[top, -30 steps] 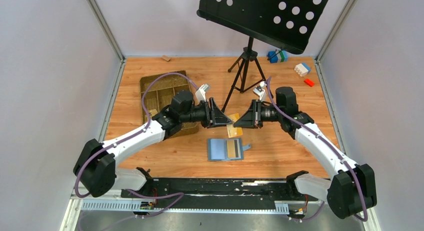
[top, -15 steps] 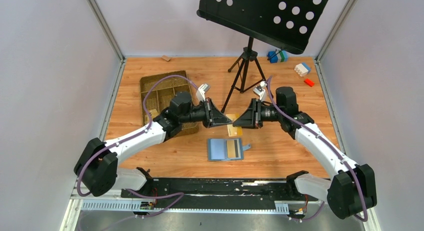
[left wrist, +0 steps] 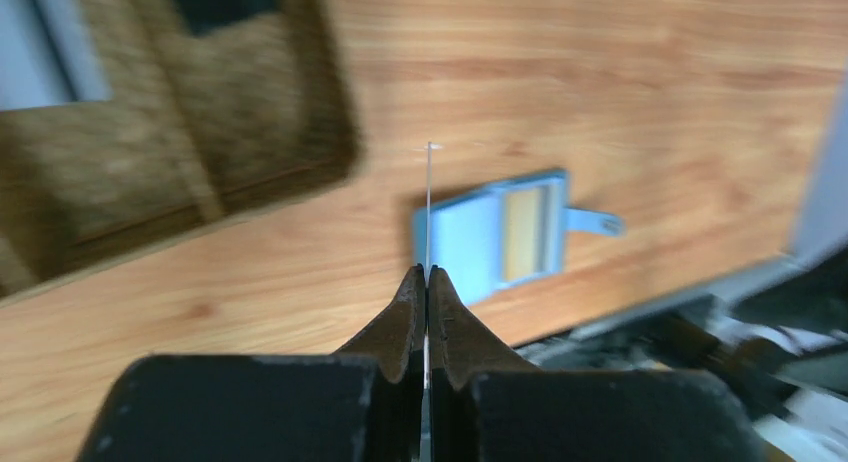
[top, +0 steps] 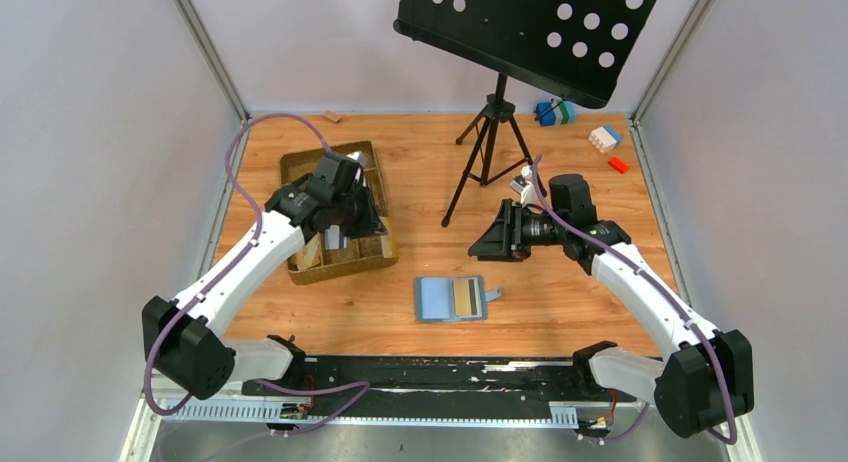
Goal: Take the credit cards out of the card holder
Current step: Place the credit card in the storage box.
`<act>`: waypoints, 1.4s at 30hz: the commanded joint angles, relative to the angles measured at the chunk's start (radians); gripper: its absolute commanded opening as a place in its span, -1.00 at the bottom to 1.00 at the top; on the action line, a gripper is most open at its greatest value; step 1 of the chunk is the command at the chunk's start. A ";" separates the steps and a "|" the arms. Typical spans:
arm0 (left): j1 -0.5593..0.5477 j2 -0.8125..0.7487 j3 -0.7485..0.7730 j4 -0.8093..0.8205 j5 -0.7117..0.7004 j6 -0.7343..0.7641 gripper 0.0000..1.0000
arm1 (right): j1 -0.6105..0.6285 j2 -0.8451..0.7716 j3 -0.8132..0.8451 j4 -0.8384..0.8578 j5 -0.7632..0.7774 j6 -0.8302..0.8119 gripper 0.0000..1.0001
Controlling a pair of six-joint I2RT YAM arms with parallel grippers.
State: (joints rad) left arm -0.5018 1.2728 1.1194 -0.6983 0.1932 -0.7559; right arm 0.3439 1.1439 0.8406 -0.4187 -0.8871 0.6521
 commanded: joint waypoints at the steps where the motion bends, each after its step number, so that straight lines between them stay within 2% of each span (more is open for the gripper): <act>1: 0.001 0.051 0.155 -0.389 -0.398 0.216 -1.00 | 0.001 -0.004 0.023 0.001 0.007 -0.024 -0.14; 7: 0.031 0.173 0.272 -0.497 -0.671 0.316 -1.00 | 0.000 -0.003 0.021 -0.007 -0.003 -0.033 -0.17; 16: 0.104 0.344 0.301 -0.486 -0.798 0.338 -1.00 | 0.000 -0.022 0.060 -0.097 0.027 -0.100 -0.20; 28: 0.210 0.435 0.297 -0.426 -0.746 0.348 -1.00 | -0.002 -0.058 0.052 -0.140 0.061 -0.132 -0.19; 35: 0.248 0.468 0.307 -0.390 -0.728 0.369 -0.98 | -0.002 -0.026 0.095 -0.305 0.242 -0.227 -0.18; 42: 0.260 0.520 0.284 -0.380 -0.755 0.392 -0.93 | -0.002 -0.006 0.072 -0.395 0.414 -0.261 -0.11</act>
State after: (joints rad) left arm -0.2527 1.7691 1.3853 -1.0996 -0.5419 -0.3832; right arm 0.3439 1.1294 0.8951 -0.7441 -0.6094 0.4408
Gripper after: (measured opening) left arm 0.031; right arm 0.432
